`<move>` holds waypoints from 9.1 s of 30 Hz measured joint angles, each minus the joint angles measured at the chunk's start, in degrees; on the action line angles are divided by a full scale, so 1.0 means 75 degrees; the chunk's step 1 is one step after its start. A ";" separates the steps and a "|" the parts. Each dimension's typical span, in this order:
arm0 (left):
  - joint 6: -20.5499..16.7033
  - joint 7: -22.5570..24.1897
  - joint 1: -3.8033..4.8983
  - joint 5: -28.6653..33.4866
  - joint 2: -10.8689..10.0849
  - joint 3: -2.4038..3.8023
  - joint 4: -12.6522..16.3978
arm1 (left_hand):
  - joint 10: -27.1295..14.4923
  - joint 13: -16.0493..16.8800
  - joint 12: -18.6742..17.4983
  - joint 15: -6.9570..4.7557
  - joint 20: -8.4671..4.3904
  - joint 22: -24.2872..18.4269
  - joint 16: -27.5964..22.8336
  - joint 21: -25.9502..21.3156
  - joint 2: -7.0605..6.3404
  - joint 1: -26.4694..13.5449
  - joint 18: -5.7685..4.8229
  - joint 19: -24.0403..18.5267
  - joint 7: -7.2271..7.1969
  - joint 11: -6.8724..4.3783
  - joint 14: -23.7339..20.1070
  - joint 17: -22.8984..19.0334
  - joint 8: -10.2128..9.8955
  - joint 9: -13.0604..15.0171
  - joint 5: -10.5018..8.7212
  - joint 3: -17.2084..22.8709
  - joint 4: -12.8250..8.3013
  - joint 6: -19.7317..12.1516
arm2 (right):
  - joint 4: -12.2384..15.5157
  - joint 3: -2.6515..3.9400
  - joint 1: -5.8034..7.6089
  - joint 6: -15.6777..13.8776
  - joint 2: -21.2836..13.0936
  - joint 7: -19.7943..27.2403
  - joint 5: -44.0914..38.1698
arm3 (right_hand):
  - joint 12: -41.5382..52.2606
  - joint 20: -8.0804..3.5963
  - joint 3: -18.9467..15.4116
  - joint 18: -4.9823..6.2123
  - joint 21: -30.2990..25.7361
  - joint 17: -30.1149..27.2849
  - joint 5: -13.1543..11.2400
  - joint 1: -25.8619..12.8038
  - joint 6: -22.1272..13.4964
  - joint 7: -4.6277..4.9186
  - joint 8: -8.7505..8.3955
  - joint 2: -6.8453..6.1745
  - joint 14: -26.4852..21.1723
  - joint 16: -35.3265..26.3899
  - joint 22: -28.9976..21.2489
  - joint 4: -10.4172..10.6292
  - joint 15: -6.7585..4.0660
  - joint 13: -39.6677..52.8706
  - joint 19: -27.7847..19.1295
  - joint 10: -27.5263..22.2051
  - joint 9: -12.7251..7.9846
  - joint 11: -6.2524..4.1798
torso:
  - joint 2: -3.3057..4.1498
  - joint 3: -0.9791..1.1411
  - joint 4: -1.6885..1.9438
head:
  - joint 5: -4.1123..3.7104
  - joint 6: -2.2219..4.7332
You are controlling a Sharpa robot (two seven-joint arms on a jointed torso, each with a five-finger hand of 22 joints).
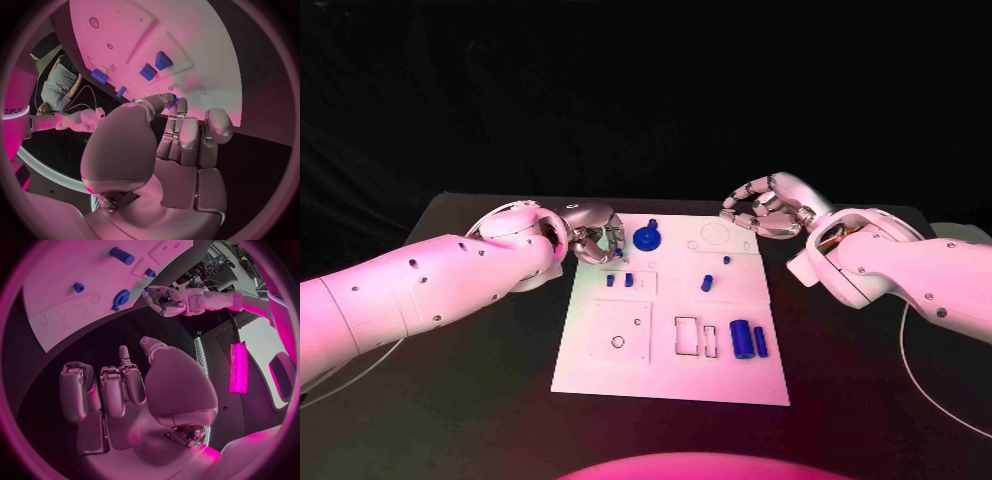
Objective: Assemble the parts on the task board
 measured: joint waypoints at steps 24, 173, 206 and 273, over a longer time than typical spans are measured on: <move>0.0137 -0.0018 -0.0080 0.0093 0.0251 -0.0031 -0.0262 | 0.0013 -0.0006 -0.0026 0.0000 0.0000 -0.0024 0.0000 0.0000 0.0039 -0.0040 0.0001 0.0000 -0.0026 -0.0012 0.0000 -0.0022 -0.0026 0.0004 -0.0001 -0.0022 0.0021 0.0024 | 0.0002 0.0000 -0.0006 0.0000 0.0012 0.0000 0.0000 | 0.0000 0.0000 0.0000 0.0000 0.0000 -0.0002 0.0000 0.0000 0.0000 0.0000 0.0000 0.0000 0.0000 0.0000 0.0005 0.0000 0.0000 -0.0002 0.0000 0.0000 0.0000 0.0000 | -0.0006 0.0010 0.0000 | -0.0023 -0.0023; -0.1250 0.3388 -0.0145 1.0135 -0.1779 0.0006 0.1520 | -0.0527 -0.0083 -0.0209 0.0297 0.0124 -0.3850 -0.2124 -0.3427 -0.0028 -0.0388 0.0477 -0.2006 0.0249 0.0304 -0.2535 -0.4194 -0.0637 -0.0273 0.0046 -0.1011 0.0675 -0.0356 | -0.0555 0.0002 -0.0469 0.2247 0.0796 -0.2004 -0.7008 | -0.9486 -0.0179 0.2381 0.0297 -0.0976 -0.0001 -0.1005 0.0754 0.1083 -0.0126 -0.0029 -0.0773 -0.0014 -0.0732 0.0001 -0.1413 -0.0013 -0.8300 -0.0091 -0.2235 -0.0116 0.0000 | 0.0004 -0.0003 0.0002 | -0.0489 0.0066; -0.1294 0.3180 -0.0145 1.0171 -0.1819 0.0006 0.1558 | -0.0866 -0.0109 -0.0175 0.0355 0.0151 -0.3972 -0.2249 -0.3609 0.0012 -0.0287 0.0478 -0.1980 0.0398 0.0425 -0.2649 -0.4300 -0.0637 -0.0299 0.0045 -0.0925 0.0589 -0.0562 | -0.0672 0.0025 -0.0543 0.2019 0.0843 -0.1899 -0.6862 | -0.9821 -0.0220 0.2876 0.0298 -0.0770 -0.0004 -0.1270 0.0745 0.1397 -0.0258 0.0192 -0.0178 -0.0001 -0.0709 0.0005 -0.1953 -0.0139 -0.8461 -0.0052 -0.1661 0.0141 -0.0084 | 0.0001 -0.0009 0.0005 | -0.0516 -0.0012; -0.1178 0.3003 -0.0148 1.0178 -0.1530 0.0003 0.1488 | -0.1274 -0.0129 -0.0054 0.0479 0.0261 -0.4066 -0.2337 -0.3782 -0.0018 -0.0257 0.0477 -0.2091 0.0439 0.0533 -0.2882 -0.4384 -0.0666 -0.0329 0.0045 -0.0947 0.0526 -0.0848 | 0.1155 0.0053 -0.1326 0.1011 0.1726 -0.1581 -0.6181 | -1.0050 -0.0247 0.2863 0.0299 -0.0657 -0.0003 -0.1586 0.0577 0.1410 -0.0315 0.0265 -0.0181 0.0000 -0.0710 0.0005 -0.2005 -0.0138 -0.8515 -0.0026 -0.1501 0.0264 -0.0135 | 0.0001 -0.0018 0.0001 | 0.0375 -0.0208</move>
